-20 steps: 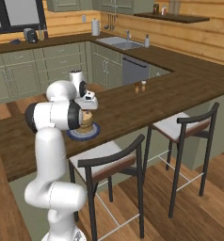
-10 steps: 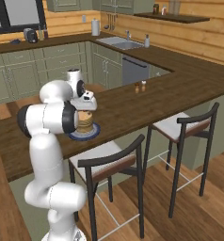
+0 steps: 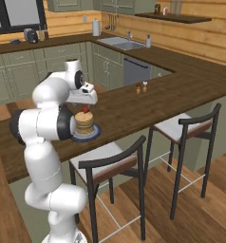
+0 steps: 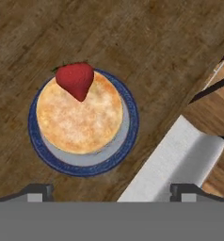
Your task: Take the strawberry from the fridge and place it on top of the pancake, located on the dining counter.
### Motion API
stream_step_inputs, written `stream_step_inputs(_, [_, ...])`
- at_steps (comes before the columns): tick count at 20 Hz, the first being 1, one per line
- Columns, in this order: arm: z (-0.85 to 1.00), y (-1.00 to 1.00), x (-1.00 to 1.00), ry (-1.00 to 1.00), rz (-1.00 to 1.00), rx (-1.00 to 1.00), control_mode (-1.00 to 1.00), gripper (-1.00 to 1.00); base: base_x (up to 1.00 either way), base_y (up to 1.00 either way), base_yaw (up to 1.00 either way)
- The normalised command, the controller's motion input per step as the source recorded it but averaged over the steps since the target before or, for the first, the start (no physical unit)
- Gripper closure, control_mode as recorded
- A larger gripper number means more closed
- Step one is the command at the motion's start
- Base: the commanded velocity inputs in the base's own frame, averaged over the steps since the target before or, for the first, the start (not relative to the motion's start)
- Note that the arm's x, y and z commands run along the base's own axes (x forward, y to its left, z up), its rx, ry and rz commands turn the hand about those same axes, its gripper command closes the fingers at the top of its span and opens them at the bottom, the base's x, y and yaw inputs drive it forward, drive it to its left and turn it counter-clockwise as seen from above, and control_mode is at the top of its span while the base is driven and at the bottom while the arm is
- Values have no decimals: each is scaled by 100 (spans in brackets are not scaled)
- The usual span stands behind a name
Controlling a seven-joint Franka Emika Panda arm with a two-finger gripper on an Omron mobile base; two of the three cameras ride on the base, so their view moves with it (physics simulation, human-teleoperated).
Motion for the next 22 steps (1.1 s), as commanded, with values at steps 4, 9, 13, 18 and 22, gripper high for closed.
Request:
stream_step_inputs(4, [48,-17,-25,0,-16,0,-100,-100,0,0,0])
stream_step_inputs(9, [32,-24,-32,0,-15,0,-100,-100,0,0,0])
stream_step_inputs(13, [4,-18,-19,0,-11,0,-100,-100,0,0,0])
stream_step_inputs(18, [-1,-4,-8,0,0,0,-100,-100,0,0,0])
stream_step_inputs(22, [-13,-30,-66,-5,-4,2,-100,-100,0,0,0])
